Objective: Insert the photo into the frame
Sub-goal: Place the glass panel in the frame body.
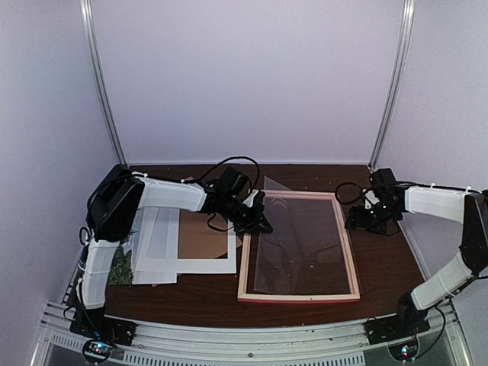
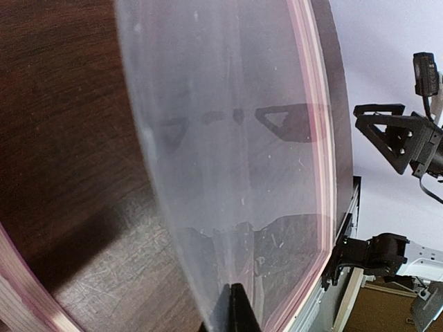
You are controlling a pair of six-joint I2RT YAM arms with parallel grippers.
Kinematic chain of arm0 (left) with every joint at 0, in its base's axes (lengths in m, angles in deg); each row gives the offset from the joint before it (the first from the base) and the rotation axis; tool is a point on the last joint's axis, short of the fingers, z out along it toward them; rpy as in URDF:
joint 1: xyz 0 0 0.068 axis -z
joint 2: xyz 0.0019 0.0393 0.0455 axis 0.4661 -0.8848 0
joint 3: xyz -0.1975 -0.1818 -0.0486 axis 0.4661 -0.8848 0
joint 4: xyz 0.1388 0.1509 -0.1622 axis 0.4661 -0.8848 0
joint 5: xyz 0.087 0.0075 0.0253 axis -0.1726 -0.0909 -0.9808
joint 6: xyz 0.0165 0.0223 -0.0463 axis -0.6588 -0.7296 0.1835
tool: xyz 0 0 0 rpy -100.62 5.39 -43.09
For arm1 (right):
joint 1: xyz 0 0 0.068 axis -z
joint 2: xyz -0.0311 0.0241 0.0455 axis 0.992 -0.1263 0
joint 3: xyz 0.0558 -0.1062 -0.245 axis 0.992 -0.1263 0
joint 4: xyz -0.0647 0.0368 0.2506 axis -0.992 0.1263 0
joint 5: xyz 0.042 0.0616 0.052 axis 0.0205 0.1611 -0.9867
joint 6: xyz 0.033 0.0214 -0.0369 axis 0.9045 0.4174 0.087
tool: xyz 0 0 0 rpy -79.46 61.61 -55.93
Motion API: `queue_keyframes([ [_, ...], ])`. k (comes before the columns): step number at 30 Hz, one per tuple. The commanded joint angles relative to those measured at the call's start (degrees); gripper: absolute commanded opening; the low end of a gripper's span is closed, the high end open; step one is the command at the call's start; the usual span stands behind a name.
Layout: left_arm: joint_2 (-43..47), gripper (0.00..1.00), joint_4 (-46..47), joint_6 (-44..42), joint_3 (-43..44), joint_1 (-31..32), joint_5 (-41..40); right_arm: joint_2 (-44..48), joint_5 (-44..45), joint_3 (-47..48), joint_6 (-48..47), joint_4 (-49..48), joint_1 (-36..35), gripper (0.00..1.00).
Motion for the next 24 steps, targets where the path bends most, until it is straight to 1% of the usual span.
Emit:
queue_keyframes([
  [1, -0.06, 0.0, -0.13, -1.37, 1.22, -0.34, 0.81, -0.66, 0.39, 0.17, -0.26, -0.68, -0.32, 0.81],
  [24, 0.91, 0.0, -0.68, -2.13, -0.05, -0.83, -0.15, -1.09, 1.09, -0.3, -0.51, -0.72, -0.32, 0.82],
])
